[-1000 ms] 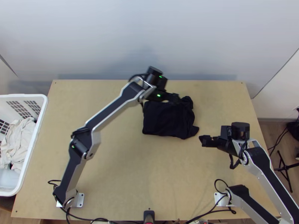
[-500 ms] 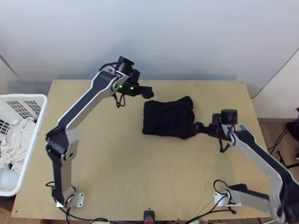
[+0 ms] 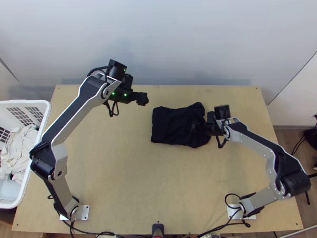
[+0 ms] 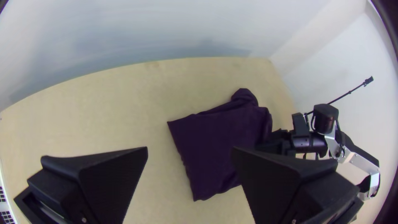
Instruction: Fold the t-shirt
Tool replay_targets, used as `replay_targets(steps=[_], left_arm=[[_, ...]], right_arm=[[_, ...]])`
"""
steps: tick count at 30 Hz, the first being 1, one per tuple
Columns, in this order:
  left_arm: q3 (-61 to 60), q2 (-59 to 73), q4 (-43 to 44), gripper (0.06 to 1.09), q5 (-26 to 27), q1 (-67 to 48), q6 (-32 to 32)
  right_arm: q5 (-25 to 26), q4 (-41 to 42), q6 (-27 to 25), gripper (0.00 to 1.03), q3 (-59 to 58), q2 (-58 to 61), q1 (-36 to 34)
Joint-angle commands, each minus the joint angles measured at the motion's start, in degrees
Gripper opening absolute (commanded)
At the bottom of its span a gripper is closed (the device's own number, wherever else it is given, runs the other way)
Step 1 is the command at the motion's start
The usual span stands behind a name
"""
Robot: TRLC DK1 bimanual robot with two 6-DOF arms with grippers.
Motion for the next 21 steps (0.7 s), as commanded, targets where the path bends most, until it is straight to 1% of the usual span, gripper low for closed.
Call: replay_targets(steps=[1,3,4,5,6,7,8,9,11,15,18,21], left_arm=[[-3.5,-2.6,0.0,1.04,-2.3,0.9,-0.2],[-4.5,-3.1,0.2,1.04,-2.4,1.2,-0.2],[-4.9,-3.4,0.3,1.04,-2.5,1.3,-0.2],[-5.3,-3.5,0.5,1.04,-2.6,1.4,-0.2],[-5.5,-3.6,0.6,1.04,-2.8,1.6,-0.2],[-5.5,-3.7,0.6,1.04,-3.1,1.7,-0.2],[-5.7,-3.8,0.6,1.04,-3.1,1.7,-0.2],[-5.9,-4.1,0.6,1.04,-3.4,1.7,-0.2],[-6.4,-4.6,0.6,1.04,-3.5,1.7,-0.2],[-7.7,-5.6,0.6,1.04,-3.6,2.1,0.1],[-9.3,-7.1,0.6,1.04,-3.6,2.4,0.5],[-11.3,-8.7,0.7,1.04,-3.6,2.9,1.3]], right_arm=[[-0.7,1.1,-0.4,0.96,4.5,6.7,2.5],[-0.7,0.7,-1.0,0.95,5.8,8.8,3.0],[-0.7,0.5,-1.8,0.9,6.3,9.6,3.1],[-0.3,0.5,-2.5,0.78,6.6,10.3,3.3],[0.5,0.4,-3.0,0.56,7.0,10.8,3.3],[0.8,0.5,-4.3,0.27,7.5,10.9,3.1],[0.9,0.9,-4.7,0.01,8.3,11.2,2.7],[0.9,0.5,-4.7,0.03,9.3,11.5,2.0],[1.1,0.2,-4.8,0.03,11.3,12.0,0.3],[4.0,0.2,-5.8,0.03,15.1,12.8,-3.9],[5.8,0.2,-6.6,0.03,17.8,12.9,-8.5],[5.7,0.4,-9.8,0.03,19.8,12.6,-13.1]])
